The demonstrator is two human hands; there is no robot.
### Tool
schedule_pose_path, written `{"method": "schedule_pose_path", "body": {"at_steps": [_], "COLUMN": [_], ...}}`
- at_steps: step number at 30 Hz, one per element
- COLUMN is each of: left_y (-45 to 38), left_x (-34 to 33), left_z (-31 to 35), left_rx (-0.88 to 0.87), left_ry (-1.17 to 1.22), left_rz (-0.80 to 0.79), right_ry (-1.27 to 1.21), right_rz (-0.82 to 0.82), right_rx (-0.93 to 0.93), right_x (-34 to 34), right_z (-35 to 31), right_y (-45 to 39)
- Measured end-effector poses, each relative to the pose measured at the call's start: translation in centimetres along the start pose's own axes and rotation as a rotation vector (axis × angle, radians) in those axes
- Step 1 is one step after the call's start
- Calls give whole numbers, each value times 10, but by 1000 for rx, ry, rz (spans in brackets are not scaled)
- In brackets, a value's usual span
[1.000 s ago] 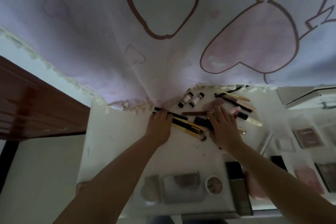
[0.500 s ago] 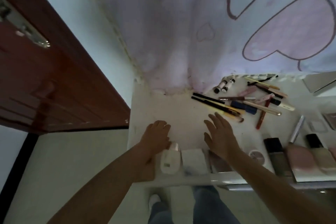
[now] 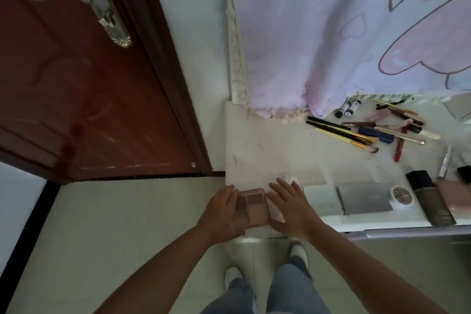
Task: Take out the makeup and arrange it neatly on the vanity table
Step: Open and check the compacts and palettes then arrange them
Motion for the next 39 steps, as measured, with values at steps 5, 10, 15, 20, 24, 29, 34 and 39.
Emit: {"method": "schedule_pose_path", "body": {"at_steps": [5, 10, 15, 20, 24, 29, 34, 39], "left_y": [1, -1, -1, 0, -2, -1, 2, 2], "left_x": [-3, -4, 0, 2, 0, -1, 1, -2], "left_z": [-9, -13, -14, -17, -23, -30, -32, -30], "left_rx": [30, 53, 16, 23, 85, 123, 143, 138], "left_ry": [130, 228, 224, 256, 356, 500, 562, 476], "left_rz": [30, 61, 39, 0, -13, 14, 97, 99], "right_ry": [79, 51, -54, -97, -144, -443, -643, -869], "right_rz": [-159, -175, -171, -230, -278, -210, -35, 32], "right_rx": [112, 107, 100, 72, 31, -172, -425, -560], "right_x": [-13, -14, -10, -6, 1, 17, 30, 30], "right_z": [-26, -36, -42, -46, -46, -23, 12, 14], "right_y": [-14, -24, -23, -24, -28, -32, -44, -59]}}
Point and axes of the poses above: each hand's wrist, its own y-axis away from the middle knuckle, its own x-axis out of the back of the hand, z = x × y, the point moved 10 cm from there along -y, towards the middle knuckle, and after that the axes turned 8 degrees about z, right-handed, at the moved point
